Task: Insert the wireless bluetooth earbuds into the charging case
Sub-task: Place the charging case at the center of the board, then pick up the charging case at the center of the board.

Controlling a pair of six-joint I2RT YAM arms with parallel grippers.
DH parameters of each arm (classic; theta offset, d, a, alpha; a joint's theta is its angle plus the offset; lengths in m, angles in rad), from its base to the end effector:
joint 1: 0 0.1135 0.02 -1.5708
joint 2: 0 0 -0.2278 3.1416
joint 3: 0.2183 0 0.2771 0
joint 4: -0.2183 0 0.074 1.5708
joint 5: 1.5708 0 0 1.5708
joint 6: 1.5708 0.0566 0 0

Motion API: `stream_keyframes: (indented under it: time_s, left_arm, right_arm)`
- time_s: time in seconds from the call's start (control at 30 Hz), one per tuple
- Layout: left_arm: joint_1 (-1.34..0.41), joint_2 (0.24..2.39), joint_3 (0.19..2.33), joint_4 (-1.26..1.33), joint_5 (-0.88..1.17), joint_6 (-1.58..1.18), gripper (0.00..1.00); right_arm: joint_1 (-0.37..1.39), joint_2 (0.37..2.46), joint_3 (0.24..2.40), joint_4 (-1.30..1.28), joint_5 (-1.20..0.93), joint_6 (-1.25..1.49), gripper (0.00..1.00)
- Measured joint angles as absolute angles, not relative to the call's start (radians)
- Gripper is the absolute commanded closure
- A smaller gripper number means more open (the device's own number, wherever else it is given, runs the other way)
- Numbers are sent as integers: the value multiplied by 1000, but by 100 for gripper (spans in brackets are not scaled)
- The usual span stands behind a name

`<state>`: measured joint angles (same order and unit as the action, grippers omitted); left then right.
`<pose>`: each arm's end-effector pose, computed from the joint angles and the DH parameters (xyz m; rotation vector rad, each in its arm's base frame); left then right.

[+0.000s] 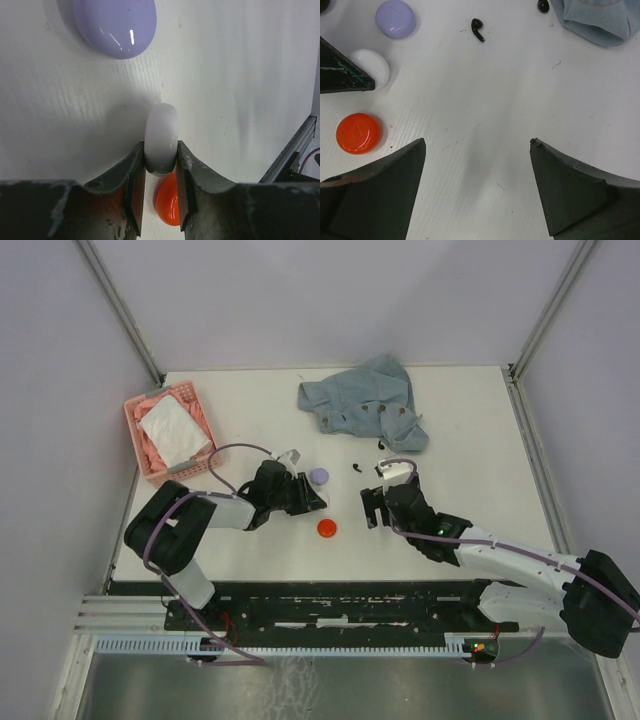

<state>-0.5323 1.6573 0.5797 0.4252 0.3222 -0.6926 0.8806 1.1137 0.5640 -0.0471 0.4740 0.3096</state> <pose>0.2684 -0.1789 0.0531 0.0001 2.3857 -0.9922 0.2010 0.2028 0.1579 -0.3311 2.0746 0.2018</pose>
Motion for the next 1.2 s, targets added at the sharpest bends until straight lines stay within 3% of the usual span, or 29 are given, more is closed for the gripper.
stream_keyframes:
  time_s: [0.17, 0.23, 0.3, 0.93, 1.2]
  left_arm:
    - [-547, 1680, 594, 444, 347, -722, 51]
    - [-553, 1679, 598, 439, 340, -725, 27]
    - [-556, 1669, 607, 429, 342, -738, 19]
    - [-501, 1438, 736, -202, -179, -525, 7]
    - [-397, 1485, 835, -215, -188, -380, 7]
  right_arm:
    - [881, 1084, 558, -38, 490, 308, 6]
    - [881, 1071, 556, -37, 497, 307, 6]
    - [881, 1061, 554, -36, 500, 306, 6]
    - [881, 1061, 551, -35, 537, 290, 5]
    - [881, 1082, 551, -33, 536, 290, 5]
